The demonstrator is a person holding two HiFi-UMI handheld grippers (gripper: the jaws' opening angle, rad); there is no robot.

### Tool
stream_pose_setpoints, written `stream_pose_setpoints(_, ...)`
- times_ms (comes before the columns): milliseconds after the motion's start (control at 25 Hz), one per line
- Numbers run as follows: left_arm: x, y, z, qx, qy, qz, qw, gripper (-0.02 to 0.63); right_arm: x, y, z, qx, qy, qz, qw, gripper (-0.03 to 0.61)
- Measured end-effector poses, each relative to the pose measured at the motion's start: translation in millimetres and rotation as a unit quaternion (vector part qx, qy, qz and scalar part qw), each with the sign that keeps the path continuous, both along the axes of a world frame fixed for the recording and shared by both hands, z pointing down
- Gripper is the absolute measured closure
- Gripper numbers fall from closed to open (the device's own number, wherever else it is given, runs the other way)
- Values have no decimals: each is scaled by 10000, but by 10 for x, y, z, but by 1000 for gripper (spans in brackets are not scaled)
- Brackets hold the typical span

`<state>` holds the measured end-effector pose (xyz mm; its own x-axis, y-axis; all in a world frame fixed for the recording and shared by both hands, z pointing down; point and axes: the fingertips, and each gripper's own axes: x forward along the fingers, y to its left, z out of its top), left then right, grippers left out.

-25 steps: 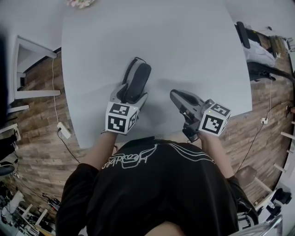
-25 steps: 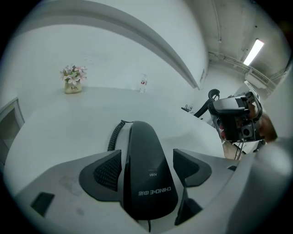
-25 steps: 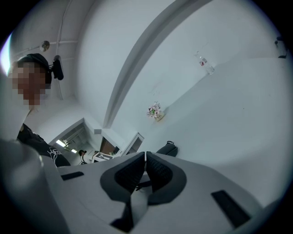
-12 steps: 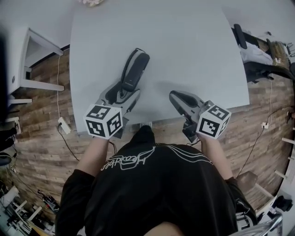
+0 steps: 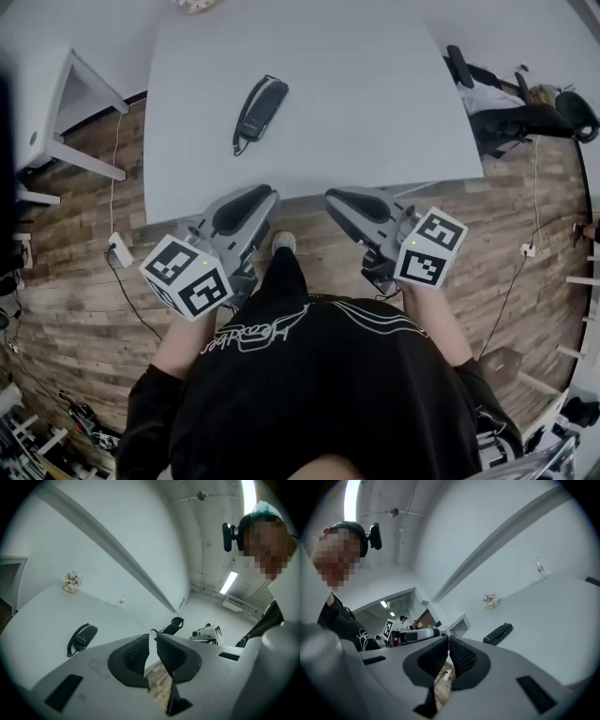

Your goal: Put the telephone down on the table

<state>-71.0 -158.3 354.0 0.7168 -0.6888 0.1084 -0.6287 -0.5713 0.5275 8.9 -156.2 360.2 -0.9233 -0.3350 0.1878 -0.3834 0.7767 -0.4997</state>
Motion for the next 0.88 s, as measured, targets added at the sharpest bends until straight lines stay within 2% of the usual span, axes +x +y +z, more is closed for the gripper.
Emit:
stream_pose_setpoints(160, 228, 582, -153, 342, -132, 323, 9988, 604, 44, 529, -153, 183, -57, -114, 9998, 538)
stream_pose_setpoints(320, 518, 1068, -206, 578, -316, 491, 9966, 606, 239, 989, -266, 265, -162, -113, 9995, 538)
stream_pose_setpoints(600, 596, 1360, -212, 434, -140, 445, 9980, 606, 385, 1301, -360, 398, -233, -74, 9989, 540)
stream_pose_setpoints(880, 653, 1616, -239, 385, -176, 292, 9987, 606, 499, 1550, -339, 400, -287, -91, 9987, 540)
